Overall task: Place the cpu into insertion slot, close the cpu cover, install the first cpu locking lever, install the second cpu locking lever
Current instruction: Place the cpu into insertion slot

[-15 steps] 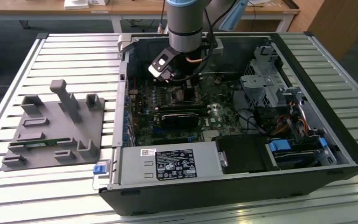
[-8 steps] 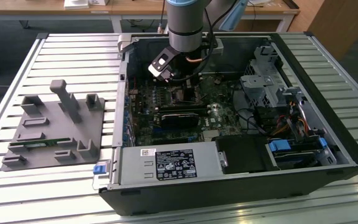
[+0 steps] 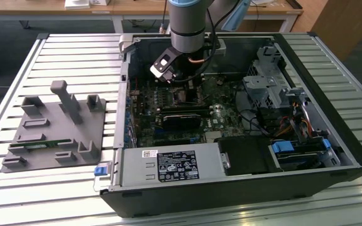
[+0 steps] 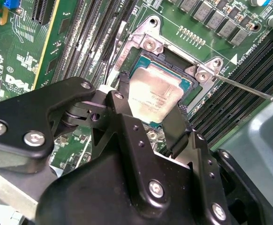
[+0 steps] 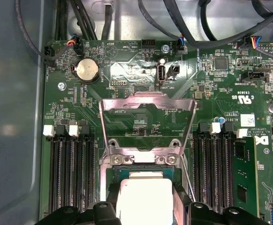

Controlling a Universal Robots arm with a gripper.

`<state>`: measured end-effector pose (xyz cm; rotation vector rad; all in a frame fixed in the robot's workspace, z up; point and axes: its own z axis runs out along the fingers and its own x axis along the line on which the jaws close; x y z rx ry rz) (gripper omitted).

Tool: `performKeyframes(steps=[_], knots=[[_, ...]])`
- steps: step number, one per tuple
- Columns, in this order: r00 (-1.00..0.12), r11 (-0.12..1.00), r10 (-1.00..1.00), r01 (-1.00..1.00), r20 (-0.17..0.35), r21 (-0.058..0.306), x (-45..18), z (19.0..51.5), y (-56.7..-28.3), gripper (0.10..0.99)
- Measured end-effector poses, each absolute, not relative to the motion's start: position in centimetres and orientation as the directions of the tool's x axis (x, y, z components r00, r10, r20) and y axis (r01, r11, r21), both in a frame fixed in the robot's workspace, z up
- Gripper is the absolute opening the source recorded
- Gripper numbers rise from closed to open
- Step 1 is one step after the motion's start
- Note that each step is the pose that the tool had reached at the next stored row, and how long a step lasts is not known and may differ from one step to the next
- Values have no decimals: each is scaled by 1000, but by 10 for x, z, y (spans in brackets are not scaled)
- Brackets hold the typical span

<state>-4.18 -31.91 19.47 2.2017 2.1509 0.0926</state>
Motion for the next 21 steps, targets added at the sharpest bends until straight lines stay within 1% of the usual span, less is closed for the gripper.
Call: performKeyframes(steps=[4, 5, 6, 21], knots=[[23, -23, 1000, 996, 0, 87, -42, 194, -319, 529], [23, -23, 1000, 996, 0, 87, -42, 194, -319, 541], [23, -23, 1000, 996, 0, 87, -42, 194, -319, 604], [18, -18, 1000, 996, 0, 87, -42, 194, -319, 604]])
